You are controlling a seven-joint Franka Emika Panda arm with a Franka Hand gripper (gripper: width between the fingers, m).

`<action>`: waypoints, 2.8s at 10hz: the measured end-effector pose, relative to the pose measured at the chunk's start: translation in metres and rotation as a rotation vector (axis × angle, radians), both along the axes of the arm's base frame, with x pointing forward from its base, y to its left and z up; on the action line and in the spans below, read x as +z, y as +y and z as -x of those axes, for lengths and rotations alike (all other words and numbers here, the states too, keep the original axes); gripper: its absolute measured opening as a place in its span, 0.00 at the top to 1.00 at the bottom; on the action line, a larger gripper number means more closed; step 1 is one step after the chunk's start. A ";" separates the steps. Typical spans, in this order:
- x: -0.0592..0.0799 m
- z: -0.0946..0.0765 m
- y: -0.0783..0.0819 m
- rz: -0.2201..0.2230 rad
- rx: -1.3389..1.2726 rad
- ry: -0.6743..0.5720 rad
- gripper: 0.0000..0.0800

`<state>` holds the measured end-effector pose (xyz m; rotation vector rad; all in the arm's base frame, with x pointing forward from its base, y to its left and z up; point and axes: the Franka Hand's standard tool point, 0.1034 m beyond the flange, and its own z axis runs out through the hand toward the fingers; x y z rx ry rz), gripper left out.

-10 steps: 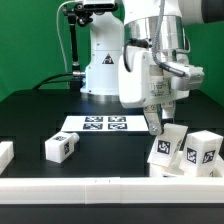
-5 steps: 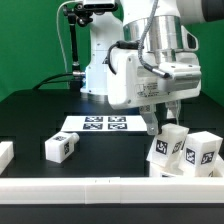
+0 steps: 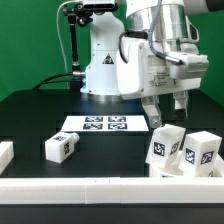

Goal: Assemble stool

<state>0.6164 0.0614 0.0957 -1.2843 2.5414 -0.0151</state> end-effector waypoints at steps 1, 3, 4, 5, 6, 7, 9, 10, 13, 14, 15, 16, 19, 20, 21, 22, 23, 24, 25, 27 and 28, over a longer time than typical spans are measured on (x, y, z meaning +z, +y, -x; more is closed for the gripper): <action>-0.001 0.000 0.000 0.015 0.052 -0.005 0.19; -0.002 0.000 -0.001 0.074 0.257 -0.028 0.19; -0.003 0.001 0.000 0.093 0.322 -0.029 0.19; -0.006 0.001 0.006 0.141 0.450 -0.007 0.19; -0.006 -0.001 0.010 0.197 0.593 -0.002 0.19; -0.004 -0.003 0.011 0.241 0.742 -0.016 0.19; -0.003 -0.005 0.014 0.298 0.978 -0.043 0.19; -0.002 -0.004 0.018 0.310 1.044 -0.052 0.19; -0.002 -0.004 0.018 0.350 1.212 -0.070 0.19; -0.002 -0.004 0.018 0.358 1.249 -0.073 0.19; -0.002 -0.005 0.017 0.381 1.332 -0.083 0.19; -0.003 -0.004 0.016 0.420 1.445 -0.094 0.19; -0.005 -0.003 0.012 0.509 1.759 -0.117 0.19; -0.005 -0.003 0.010 0.537 1.866 -0.128 0.19; -0.004 -0.005 0.009 0.567 1.955 -0.140 0.19; -0.004 -0.005 0.009 0.589 2.043 -0.145 0.19; -0.004 -0.005 0.010 0.610 2.114 -0.145 0.19; -0.004 -0.005 0.009 0.637 2.215 -0.141 0.19; -0.004 -0.005 0.008 0.652 2.281 -0.139 0.19; -0.004 -0.006 0.002 0.679 2.399 -0.133 0.19; -0.004 -0.007 -0.002 0.687 2.434 -0.128 0.19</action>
Offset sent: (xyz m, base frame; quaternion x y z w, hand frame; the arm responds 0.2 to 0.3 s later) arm 0.0000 0.0000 0.0000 0.0000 0.0000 -0.1938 0.9810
